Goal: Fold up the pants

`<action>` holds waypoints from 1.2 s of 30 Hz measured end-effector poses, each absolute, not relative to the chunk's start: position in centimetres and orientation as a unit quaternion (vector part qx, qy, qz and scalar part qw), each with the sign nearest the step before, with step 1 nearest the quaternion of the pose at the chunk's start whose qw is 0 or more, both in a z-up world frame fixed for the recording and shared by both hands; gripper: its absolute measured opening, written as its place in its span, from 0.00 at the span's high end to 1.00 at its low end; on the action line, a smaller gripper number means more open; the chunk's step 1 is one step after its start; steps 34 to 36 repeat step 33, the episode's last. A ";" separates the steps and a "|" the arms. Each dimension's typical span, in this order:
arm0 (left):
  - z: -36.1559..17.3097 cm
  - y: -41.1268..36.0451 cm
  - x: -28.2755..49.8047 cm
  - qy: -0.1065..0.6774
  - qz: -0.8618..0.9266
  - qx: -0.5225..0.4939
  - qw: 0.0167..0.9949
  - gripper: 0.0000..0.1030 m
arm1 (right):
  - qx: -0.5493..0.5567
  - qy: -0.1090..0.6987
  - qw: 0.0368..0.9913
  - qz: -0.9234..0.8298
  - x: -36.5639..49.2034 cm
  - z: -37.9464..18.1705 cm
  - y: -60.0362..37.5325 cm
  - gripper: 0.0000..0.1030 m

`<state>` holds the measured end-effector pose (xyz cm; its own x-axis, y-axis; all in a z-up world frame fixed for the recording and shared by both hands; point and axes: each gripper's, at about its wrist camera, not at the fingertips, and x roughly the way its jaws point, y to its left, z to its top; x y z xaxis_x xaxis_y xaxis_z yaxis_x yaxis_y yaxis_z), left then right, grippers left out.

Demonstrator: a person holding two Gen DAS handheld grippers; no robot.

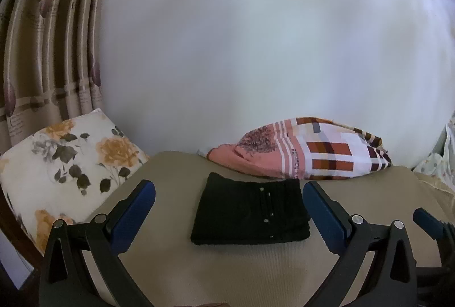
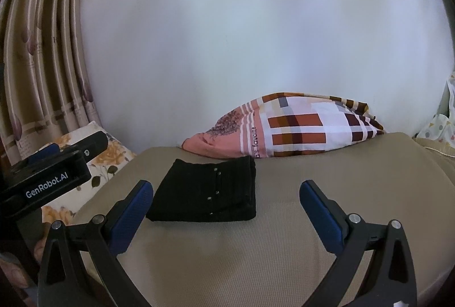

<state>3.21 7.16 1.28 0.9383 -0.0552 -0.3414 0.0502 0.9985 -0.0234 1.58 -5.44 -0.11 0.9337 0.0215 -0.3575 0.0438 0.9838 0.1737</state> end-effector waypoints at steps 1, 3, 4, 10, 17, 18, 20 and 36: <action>1.2 7.2 3.3 0.175 -0.028 -0.007 0.984 0.00 | 0.089 0.182 0.979 -0.006 1.6 -0.1 -5.4 0.01; 0.9 7.3 3.5 0.178 -0.030 -0.007 0.984 0.00 | 0.087 0.183 0.979 -0.006 1.6 -0.2 -5.4 0.01; 0.9 7.3 3.6 0.179 -0.031 -0.006 0.983 0.00 | 0.088 0.183 0.979 -0.006 1.6 -0.3 -5.4 0.01; 0.7 7.3 3.9 0.183 -0.037 -0.004 0.982 0.00 | 0.090 0.191 0.977 -0.005 1.8 -1.1 -5.1 0.01; 0.4 7.2 4.2 0.189 -0.041 -0.003 0.981 0.00 | 0.090 0.194 0.977 -0.005 1.9 -1.4 -5.1 0.01; 0.4 7.3 4.2 0.191 -0.042 -0.003 0.981 0.00 | 0.091 0.195 0.977 -0.005 1.9 -1.5 -5.1 0.01; 0.2 7.3 4.6 0.196 -0.046 -0.004 0.980 0.00 | 0.091 0.195 0.976 -0.004 1.9 -1.5 -5.1 0.01; -0.2 7.5 5.0 0.175 -0.033 0.010 0.984 0.00 | 0.089 0.204 0.975 -0.003 2.4 -2.1 -4.9 0.01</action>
